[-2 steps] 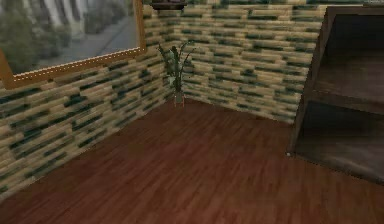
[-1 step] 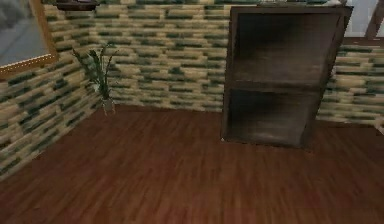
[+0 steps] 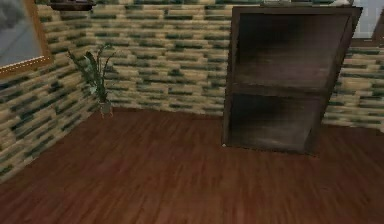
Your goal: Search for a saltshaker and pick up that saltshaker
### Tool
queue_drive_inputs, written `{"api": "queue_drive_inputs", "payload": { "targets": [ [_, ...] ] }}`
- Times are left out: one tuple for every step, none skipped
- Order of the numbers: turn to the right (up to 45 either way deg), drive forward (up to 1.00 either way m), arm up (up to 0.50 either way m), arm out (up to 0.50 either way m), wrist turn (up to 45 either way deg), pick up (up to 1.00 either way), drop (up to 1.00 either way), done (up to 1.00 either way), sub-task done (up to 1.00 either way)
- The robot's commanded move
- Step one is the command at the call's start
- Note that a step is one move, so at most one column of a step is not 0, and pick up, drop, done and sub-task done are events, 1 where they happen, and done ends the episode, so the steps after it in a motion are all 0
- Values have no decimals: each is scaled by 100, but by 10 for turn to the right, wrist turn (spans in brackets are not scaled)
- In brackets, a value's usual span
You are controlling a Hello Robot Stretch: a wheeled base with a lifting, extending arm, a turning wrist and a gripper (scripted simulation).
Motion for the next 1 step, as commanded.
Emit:
{"api": "queue_drive_inputs", "payload": {
  "targets": [
    [-450, 0, 0, 0, 0, 0, 0, 0, 0]
  ]
}}
